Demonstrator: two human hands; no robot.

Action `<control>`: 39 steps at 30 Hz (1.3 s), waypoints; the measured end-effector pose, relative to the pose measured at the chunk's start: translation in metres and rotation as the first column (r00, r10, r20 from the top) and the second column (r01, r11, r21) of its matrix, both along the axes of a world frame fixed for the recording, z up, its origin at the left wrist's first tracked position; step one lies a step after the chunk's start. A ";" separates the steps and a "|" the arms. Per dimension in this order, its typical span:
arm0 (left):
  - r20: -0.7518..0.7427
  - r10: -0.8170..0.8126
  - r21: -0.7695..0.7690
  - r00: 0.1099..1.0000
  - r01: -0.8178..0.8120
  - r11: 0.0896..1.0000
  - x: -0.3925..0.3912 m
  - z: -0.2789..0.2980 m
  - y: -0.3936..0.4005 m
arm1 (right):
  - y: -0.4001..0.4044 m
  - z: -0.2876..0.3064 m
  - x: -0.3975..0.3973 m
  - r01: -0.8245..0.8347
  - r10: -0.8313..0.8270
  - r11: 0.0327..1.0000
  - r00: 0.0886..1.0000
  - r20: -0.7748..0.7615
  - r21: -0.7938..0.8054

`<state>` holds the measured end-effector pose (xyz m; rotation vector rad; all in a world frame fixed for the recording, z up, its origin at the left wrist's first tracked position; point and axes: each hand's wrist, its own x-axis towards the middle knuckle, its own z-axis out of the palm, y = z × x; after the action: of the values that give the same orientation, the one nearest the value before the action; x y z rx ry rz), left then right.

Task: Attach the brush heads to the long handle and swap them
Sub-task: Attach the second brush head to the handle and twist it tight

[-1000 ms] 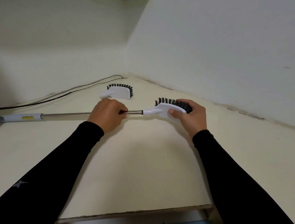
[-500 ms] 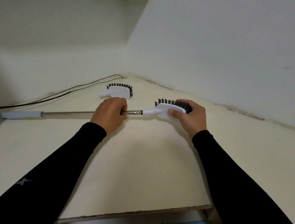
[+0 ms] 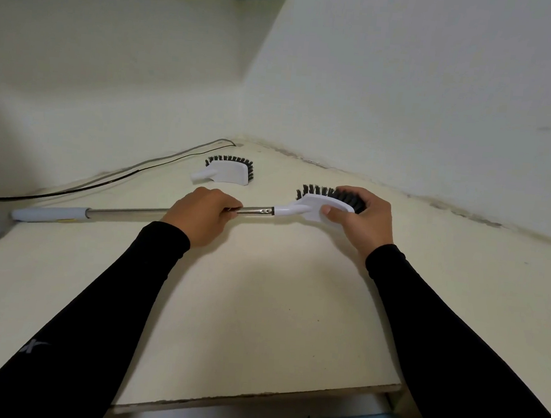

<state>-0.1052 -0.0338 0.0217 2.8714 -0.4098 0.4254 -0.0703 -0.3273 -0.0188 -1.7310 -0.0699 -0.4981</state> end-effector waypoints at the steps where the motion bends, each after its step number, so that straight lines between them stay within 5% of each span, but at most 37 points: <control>1: 0.016 -0.003 -0.012 1.000 0.003 1.000 0.000 0.000 0.000 | 0.000 0.000 0.000 0.002 -0.002 1.000 1.000 0.003 0.002; 28: 0.217 0.129 -0.228 0.968 -0.078 0.971 0.011 -0.015 -0.013 | 0.001 0.000 0.001 0.022 -0.022 1.000 1.000 -0.017 -0.013; 39: 0.038 -0.060 0.013 0.997 0.059 0.998 0.005 -0.012 -0.009 | 0.002 0.000 0.000 0.012 -0.012 1.000 1.000 -0.009 -0.019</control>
<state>-0.1002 -0.0431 0.0099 2.8578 -0.5048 0.4704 -0.0703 -0.3256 -0.0191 -1.7527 -0.0579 -0.4993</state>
